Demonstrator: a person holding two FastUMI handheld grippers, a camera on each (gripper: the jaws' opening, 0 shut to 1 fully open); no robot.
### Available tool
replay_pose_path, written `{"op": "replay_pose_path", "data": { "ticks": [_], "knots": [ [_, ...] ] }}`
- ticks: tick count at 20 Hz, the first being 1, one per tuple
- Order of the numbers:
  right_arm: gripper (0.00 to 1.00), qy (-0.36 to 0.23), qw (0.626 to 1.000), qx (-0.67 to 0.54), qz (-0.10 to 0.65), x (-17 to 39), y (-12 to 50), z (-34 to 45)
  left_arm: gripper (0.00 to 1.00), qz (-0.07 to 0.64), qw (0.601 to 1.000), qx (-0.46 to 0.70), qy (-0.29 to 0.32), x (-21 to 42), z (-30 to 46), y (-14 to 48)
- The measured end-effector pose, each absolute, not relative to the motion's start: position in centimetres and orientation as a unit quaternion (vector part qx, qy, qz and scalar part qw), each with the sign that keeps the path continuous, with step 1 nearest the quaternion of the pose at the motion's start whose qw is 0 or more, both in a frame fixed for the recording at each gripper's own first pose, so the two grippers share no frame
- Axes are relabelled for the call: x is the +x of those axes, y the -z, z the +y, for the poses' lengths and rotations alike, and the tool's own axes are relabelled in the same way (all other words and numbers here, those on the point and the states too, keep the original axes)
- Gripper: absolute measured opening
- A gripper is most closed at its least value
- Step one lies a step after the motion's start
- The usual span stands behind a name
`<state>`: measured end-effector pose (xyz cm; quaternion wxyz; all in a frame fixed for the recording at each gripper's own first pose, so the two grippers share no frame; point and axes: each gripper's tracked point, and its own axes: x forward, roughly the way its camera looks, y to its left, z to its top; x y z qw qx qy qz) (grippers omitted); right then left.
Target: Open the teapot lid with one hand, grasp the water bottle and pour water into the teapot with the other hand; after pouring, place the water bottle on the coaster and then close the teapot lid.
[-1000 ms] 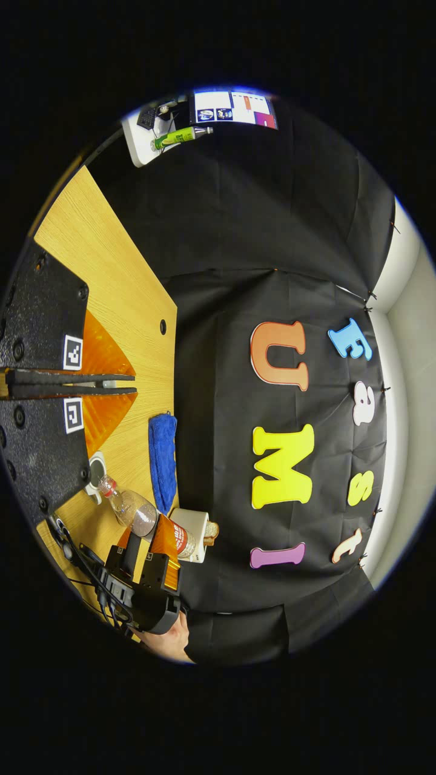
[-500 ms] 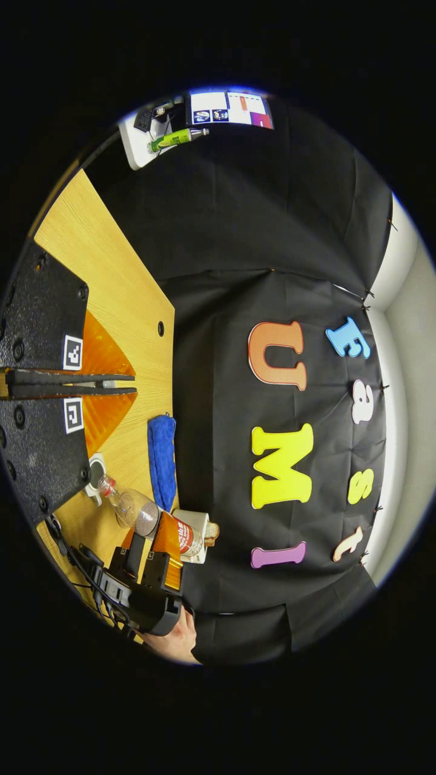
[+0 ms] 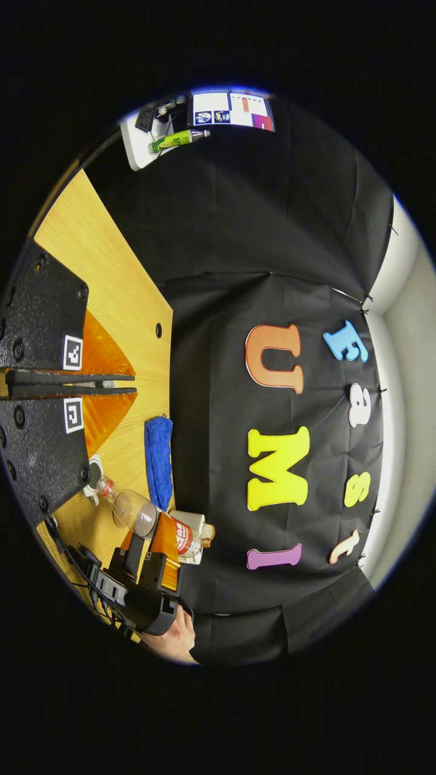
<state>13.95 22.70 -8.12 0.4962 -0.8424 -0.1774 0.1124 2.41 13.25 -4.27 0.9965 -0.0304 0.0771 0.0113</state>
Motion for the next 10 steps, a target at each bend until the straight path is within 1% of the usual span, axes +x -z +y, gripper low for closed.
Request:
{"op": "replay_pose_path", "data": {
  "ticks": [4, 6, 7, 10],
  "knots": [
    [0.69, -0.111, 0.494, -0.844, -0.180, 14.2, 7.8, 22.9, 0.03, 0.075, 0.997, -0.030, -0.009, 2.3, 13.3, 4.3],
    [0.69, -0.112, 0.501, -0.840, -0.176, 14.3, 7.9, 22.7, 0.02, 0.076, 0.997, -0.029, -0.010, 2.3, 13.4, 4.4],
    [0.69, -0.114, 0.511, -0.834, -0.171, 14.5, 8.0, 22.6, 0.03, 0.075, 0.997, -0.030, -0.011, 2.2, 13.4, 4.3],
    [0.70, -0.127, 0.561, -0.806, -0.140, 15.1, 8.9, 21.7, 0.03, 0.072, 0.997, -0.033, -0.015, 2.2, 13.8, 4.1]
  ]
}}
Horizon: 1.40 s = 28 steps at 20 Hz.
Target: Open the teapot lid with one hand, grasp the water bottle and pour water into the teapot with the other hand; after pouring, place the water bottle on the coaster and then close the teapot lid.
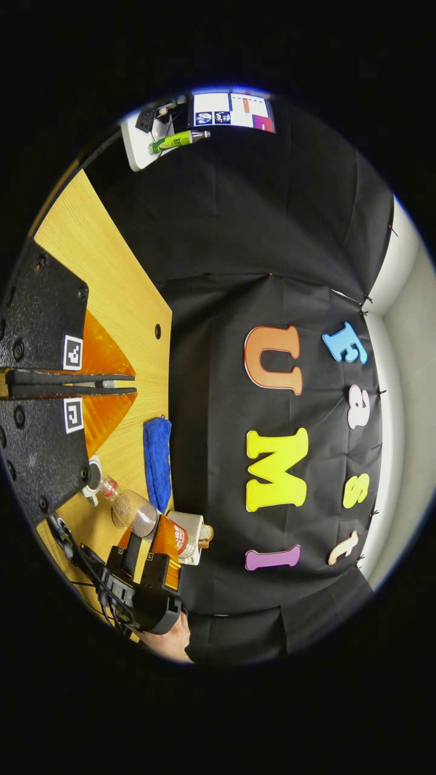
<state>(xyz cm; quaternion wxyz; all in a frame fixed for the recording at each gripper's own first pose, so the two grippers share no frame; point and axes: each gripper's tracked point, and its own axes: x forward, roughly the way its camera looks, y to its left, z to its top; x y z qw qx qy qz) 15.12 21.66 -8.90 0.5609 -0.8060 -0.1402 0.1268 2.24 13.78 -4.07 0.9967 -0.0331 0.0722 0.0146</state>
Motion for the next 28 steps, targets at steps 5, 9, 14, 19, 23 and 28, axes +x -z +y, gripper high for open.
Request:
{"op": "replay_pose_path", "data": {
  "ticks": [5, 9, 14, 19, 23, 28],
  "knots": [
    [0.70, -0.151, 0.604, -0.774, -0.113, 14.9, 10.1, 21.4, 0.03, 0.067, 0.997, -0.036, -0.018, 2.1, 13.8, 3.8],
    [0.70, -0.184, 0.680, -0.707, -0.060, 14.4, 11.8, 20.8, 0.03, 0.066, 0.997, -0.034, -0.017, 1.9, 13.8, 3.6],
    [0.71, -0.222, 0.793, -0.567, -0.008, 14.1, 11.5, 21.4, 0.03, 0.066, 0.997, -0.036, -0.026, 1.9, 14.4, 3.7],
    [0.69, -0.238, 0.899, -0.367, 0.008, 14.1, 7.8, 21.8, 0.03, 0.066, 0.997, -0.033, -0.025, 2.0, 13.9, 3.8],
    [0.70, -0.230, 0.963, -0.136, 0.042, 16.2, 4.8, 19.6, 0.03, 0.060, 0.997, -0.034, -0.018, 2.0, 13.4, 3.4],
    [0.69, -0.203, 0.975, 0.018, 0.091, 21.3, 5.3, 16.4, 0.03, 0.058, 0.998, -0.032, -0.007, 2.2, 12.3, 3.3]
  ]
}}
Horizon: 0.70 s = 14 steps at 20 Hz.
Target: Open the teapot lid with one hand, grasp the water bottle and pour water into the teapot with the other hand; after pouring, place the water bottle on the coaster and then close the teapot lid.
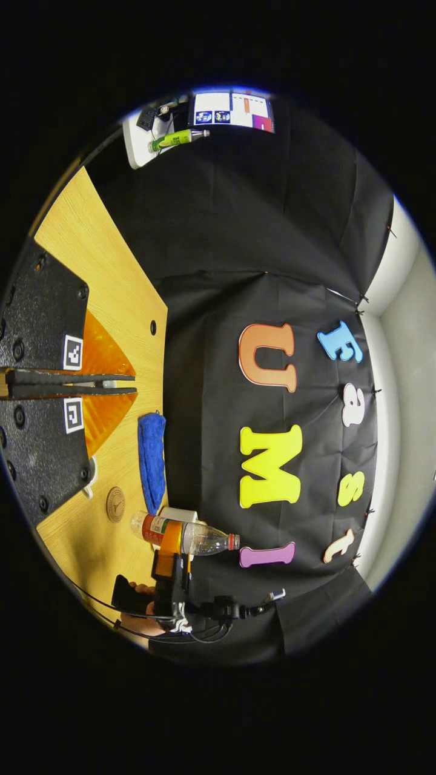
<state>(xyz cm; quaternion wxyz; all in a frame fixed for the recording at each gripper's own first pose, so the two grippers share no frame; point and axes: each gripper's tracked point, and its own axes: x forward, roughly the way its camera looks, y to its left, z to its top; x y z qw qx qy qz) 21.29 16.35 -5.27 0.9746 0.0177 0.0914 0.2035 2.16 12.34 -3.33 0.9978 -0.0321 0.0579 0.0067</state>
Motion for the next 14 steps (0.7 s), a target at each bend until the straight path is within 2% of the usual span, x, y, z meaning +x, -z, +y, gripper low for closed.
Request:
{"op": "replay_pose_path", "data": {
  "ticks": [6, 14],
  "knots": [
    [0.68, -0.182, 0.972, 0.048, 0.138, 24.2, 10.6, 15.4, 0.03, 0.058, 0.998, -0.028, -0.005, 2.2, 12.3, 3.4],
    [0.69, -0.172, 0.974, 0.021, 0.144, 24.4, 12.0, 15.7, 0.03, 0.069, 0.997, -0.030, -0.014, 2.5, 13.1, 4.4]
  ]
}}
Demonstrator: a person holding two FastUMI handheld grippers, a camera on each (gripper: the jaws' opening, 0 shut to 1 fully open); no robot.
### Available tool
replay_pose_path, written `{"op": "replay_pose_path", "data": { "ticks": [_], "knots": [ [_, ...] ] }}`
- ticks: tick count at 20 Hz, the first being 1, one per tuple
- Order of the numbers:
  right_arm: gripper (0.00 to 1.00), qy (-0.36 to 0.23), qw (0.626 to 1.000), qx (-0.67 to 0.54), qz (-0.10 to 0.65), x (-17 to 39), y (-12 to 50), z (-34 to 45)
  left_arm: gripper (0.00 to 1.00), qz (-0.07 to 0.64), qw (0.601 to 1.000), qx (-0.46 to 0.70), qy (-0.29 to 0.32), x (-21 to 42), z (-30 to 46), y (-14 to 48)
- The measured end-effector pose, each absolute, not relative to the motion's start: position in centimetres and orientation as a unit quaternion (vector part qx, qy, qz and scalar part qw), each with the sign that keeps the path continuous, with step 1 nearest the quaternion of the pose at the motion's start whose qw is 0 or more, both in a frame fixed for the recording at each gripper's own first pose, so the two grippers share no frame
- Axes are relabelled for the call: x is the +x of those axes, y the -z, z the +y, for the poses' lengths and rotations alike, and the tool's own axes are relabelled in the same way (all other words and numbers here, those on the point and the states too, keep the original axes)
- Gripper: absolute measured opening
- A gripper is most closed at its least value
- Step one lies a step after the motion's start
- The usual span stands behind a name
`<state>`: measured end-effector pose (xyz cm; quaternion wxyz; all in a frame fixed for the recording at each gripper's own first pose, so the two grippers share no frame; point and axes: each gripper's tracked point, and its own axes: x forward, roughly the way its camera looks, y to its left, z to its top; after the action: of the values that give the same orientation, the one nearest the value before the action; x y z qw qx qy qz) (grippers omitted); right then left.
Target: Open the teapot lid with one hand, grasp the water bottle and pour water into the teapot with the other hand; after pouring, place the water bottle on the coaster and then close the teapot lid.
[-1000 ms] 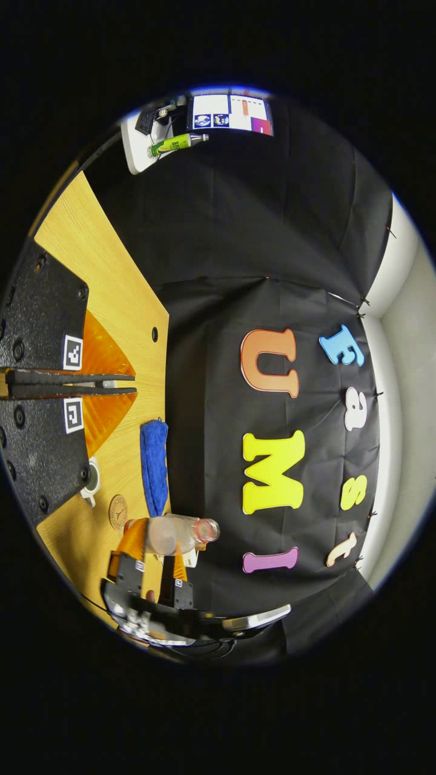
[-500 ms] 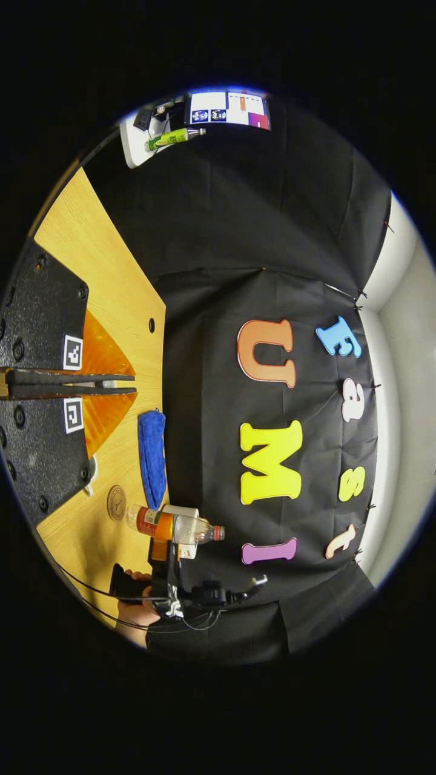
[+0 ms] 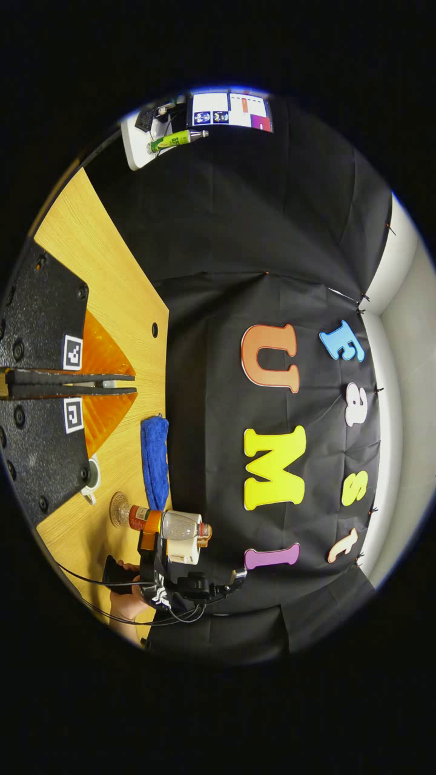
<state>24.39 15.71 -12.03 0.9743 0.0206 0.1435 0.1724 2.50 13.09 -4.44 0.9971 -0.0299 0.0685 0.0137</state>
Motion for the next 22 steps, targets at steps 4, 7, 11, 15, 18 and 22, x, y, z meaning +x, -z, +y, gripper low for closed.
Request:
{"op": "replay_pose_path", "data": {
  "ticks": [4, 7, 11, 15, 18, 22],
  "knots": [
    [0.70, -0.170, 0.974, 0.018, 0.145, 24.4, 12.6, 15.8, 0.03, 0.071, 0.997, -0.028, -0.014, 2.5, 13.1, 4.6],
    [0.72, -0.170, 0.974, 0.019, 0.146, 24.1, 12.6, 16.0, 0.03, 0.071, 0.997, -0.030, -0.017, 2.6, 13.2, 4.7],
    [0.78, -0.178, 0.973, 0.012, 0.146, 23.7, 12.6, 16.5, 0.03, 0.074, 0.997, -0.031, -0.018, 2.6, 13.1, 4.9],
    [0.89, -0.178, 0.973, 0.009, 0.147, 23.4, 12.8, 16.7, 0.02, 0.071, 0.997, -0.031, -0.016, 2.5, 13.0, 4.7],
    [0.96, -0.180, 0.971, 0.008, 0.156, 22.5, 13.1, 16.5, 0.03, 0.069, 0.997, -0.034, -0.016, 2.6, 12.8, 4.7],
    [0.95, -0.172, 0.971, 0.005, 0.164, 20.4, 13.1, 14.7, 0.03, 0.067, 0.996, -0.055, -0.002, 3.0, 10.5, 5.1]
  ]
}}
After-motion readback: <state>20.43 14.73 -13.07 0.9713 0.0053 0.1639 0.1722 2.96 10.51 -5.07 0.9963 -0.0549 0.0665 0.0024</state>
